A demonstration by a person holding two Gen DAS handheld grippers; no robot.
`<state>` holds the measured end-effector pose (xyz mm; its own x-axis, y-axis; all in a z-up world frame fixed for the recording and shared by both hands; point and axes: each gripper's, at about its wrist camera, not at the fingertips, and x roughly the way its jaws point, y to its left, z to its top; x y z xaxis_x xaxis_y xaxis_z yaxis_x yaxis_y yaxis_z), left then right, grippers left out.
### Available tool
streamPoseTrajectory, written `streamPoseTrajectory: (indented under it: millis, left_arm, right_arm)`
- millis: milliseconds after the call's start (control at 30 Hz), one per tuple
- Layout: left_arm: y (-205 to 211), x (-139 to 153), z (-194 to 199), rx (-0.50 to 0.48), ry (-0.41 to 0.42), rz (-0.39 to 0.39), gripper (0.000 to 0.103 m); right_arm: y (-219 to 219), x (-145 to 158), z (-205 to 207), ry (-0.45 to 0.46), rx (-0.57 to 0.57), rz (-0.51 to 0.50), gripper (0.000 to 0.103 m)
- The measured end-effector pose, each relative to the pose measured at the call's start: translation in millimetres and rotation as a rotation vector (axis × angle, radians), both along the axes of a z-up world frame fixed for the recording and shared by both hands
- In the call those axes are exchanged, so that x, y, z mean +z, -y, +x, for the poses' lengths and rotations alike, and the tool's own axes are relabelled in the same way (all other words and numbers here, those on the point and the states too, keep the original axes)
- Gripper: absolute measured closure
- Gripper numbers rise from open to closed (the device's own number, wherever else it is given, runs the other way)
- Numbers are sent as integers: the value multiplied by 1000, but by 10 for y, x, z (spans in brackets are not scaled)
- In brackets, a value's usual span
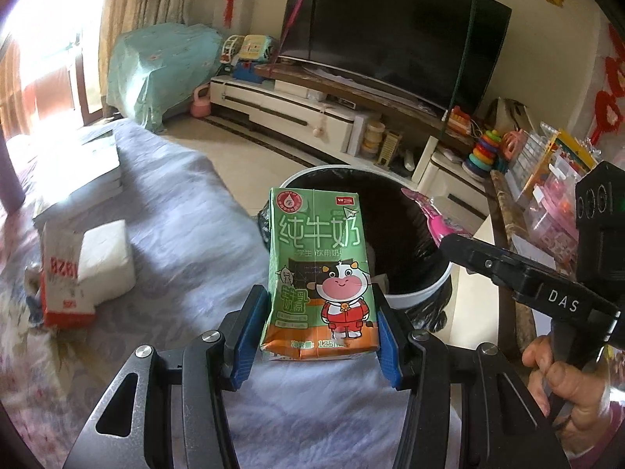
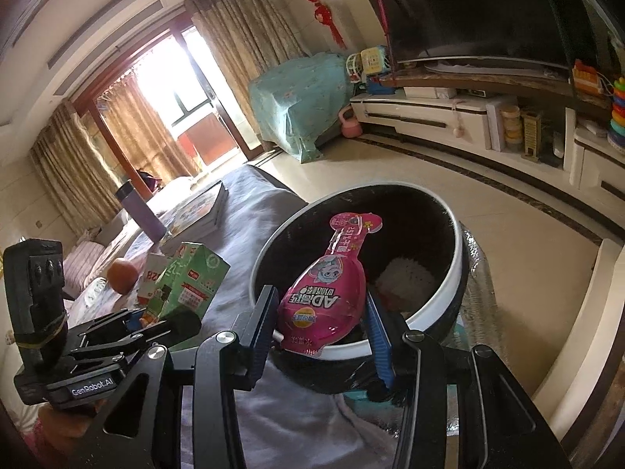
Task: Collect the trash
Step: 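Carry the milk carton and pink bottle in both tools over the bin, then open both tools to drop the carton and pink bottle into the bin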
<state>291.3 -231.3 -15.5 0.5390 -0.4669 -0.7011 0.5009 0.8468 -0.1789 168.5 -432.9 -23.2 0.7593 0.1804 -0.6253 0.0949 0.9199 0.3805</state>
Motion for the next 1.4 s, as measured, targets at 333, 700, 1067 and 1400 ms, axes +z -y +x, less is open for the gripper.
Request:
streamPoseTrajectory:
  millis: [333,700,1067,1400]
  left_arm:
    - [252,7,322,-25,-23,19,53]
    - [472,-36,595,-52,-56,45,53]
    - [635,-89,754,-56,-69,71,53]
    - [713,-126,818,-55,-83,77,53]
  right_arm:
    - [160,-4,142,-8,-9,-10,59]
    - [250,-43,235,-28,-3,-15,60]
    - [285,-40,316,-40,2,-27,60]
    - [321,-73,371,-56,-4,-32,60]
